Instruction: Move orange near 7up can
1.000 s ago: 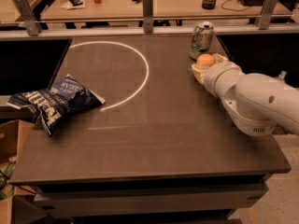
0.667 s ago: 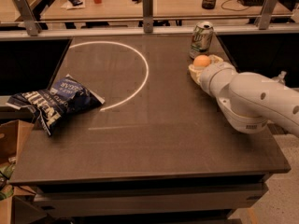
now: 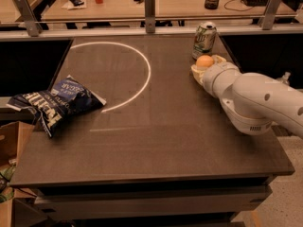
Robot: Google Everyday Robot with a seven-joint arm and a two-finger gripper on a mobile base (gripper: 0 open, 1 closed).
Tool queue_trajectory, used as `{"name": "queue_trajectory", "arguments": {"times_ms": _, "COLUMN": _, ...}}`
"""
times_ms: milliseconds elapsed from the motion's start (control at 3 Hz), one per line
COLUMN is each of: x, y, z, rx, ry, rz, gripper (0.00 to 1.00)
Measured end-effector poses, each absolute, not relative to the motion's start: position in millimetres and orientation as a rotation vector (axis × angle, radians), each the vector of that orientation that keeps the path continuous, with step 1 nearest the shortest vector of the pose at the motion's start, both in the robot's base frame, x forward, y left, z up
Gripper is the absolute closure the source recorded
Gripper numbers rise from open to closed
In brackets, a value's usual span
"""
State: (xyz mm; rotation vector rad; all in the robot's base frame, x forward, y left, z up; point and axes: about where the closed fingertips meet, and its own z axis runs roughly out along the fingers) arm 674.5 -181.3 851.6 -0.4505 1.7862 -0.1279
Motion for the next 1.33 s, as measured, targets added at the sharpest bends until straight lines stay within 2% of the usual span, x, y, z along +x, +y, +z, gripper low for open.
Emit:
{"name": "queue_trajectory", "arguments": {"times_ms": 667, "x": 674.7, "y": -178.8, "z": 853.5, "rx": -0.454, "ry": 1.783, "rz": -0.127, "gripper": 0.13}}
{"name": "queue_trajectory", "arguments": {"times_ms": 1000, "x": 674.8, "y": -177.6, "z": 854.5, "rx": -0.455, "ry": 1.781, "rz": -0.126, "gripper": 0.00}}
{"name": "queue_trajectory", "arguments": {"times_ms": 1333, "x": 674.8, "y": -177.6, "z": 854.5, "rx": -0.455, "ry": 1.781, "rz": -0.126, "gripper": 0.00}}
